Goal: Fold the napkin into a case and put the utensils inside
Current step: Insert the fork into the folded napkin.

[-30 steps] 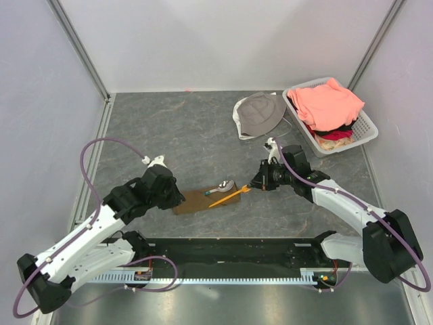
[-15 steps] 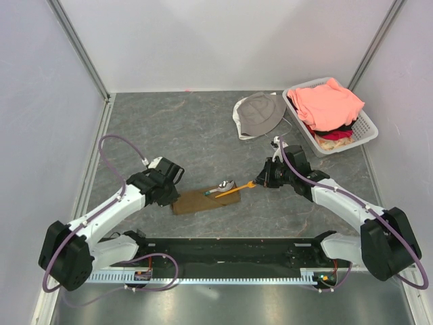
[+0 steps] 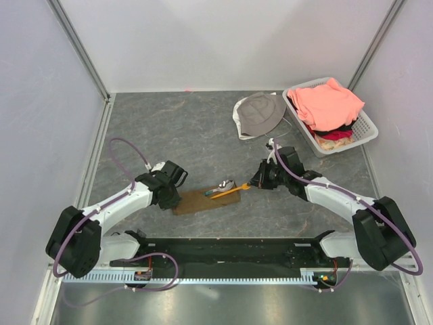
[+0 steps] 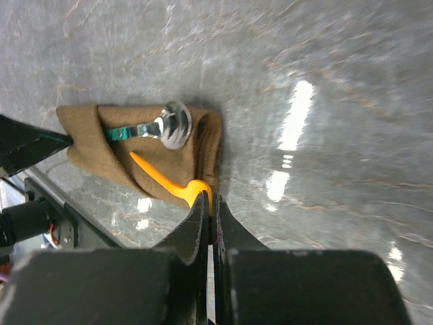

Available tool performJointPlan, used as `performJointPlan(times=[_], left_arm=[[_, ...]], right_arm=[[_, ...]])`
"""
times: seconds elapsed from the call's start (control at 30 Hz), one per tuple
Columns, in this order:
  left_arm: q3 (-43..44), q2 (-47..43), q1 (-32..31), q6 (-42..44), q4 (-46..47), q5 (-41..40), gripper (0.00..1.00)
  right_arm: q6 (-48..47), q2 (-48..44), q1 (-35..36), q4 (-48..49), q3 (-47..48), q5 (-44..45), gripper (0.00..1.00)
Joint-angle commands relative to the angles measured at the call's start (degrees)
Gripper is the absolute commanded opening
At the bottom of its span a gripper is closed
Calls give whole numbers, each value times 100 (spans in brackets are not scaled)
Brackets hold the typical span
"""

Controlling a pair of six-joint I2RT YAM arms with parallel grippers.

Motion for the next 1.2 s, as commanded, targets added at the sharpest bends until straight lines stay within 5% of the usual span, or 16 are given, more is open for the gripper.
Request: performJointPlan(times=[0.0, 0.53, 1.0, 1.17], left_arm=[[-114, 123, 28, -267, 207, -34, 2], [-263, -26, 28, -275, 339, 194, 2], [-307, -140, 28, -267, 400, 343, 2], [-334, -324, 28, -275, 391, 361, 2]], right_arm=[[416, 152, 268, 541, -70, 63, 0], [1621, 1065, 1349, 1781, -114, 336, 0], [1999, 1804, 1815, 2089, 246, 441, 0], [1859, 1892, 1824, 1923, 369, 432, 7]])
